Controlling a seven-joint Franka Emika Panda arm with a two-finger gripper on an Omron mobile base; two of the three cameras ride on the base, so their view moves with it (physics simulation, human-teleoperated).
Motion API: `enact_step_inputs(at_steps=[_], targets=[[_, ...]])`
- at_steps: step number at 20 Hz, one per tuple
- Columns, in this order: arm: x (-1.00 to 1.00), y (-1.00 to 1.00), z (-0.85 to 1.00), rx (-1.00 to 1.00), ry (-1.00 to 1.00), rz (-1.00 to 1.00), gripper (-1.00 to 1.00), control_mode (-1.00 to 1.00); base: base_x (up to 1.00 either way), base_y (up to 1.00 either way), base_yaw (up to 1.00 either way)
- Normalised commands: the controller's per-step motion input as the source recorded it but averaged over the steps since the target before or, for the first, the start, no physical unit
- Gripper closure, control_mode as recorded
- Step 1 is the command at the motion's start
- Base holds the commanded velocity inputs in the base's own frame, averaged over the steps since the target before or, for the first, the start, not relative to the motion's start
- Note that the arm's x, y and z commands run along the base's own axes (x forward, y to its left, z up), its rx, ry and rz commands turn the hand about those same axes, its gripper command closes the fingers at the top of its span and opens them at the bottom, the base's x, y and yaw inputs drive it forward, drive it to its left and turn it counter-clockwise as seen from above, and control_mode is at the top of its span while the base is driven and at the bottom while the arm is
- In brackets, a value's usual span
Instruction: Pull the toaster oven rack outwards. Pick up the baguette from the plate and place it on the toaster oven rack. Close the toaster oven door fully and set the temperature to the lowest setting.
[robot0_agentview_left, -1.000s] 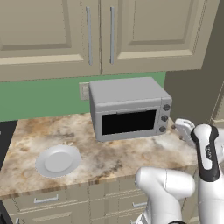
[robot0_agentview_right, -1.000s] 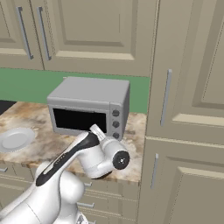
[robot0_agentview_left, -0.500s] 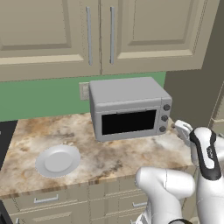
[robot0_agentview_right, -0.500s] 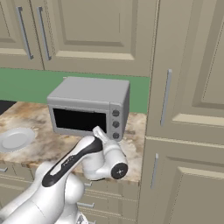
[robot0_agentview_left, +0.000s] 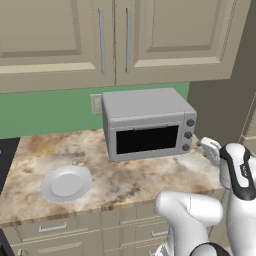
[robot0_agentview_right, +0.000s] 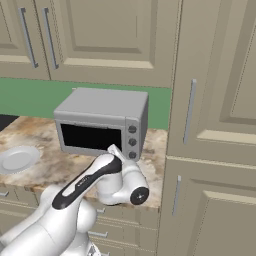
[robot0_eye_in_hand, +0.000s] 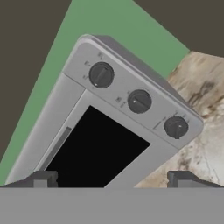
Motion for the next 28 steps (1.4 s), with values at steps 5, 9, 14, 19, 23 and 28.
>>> enact_step_inputs(at_steps=[5,9,14,19,23,28], targets=[[0.0,0.0,0.0,0.03,0.12,0.02,-1.0,-1.0,0.0,0.0,0.0],[0.0,0.0,-0.1,0.06,0.16,0.02,-1.0,-1.0,0.0,0.0,0.0],[0.08,0.0,-0.13,0.02,0.05,0.0,-1.0,-1.0,0.0,0.0,0.0],[0.29,0.03,-0.23,0.0,0.0,0.0,-1.0,-1.0,0.0,0.0,0.0],[0.36,0.01,-0.18,0.0,0.0,0.0,-1.0,-1.0,0.0,0.0,0.0],[0.2,0.0,-0.1,0.0,0.0,0.0,-1.0,-1.0,0.0,0.0,0.0]])
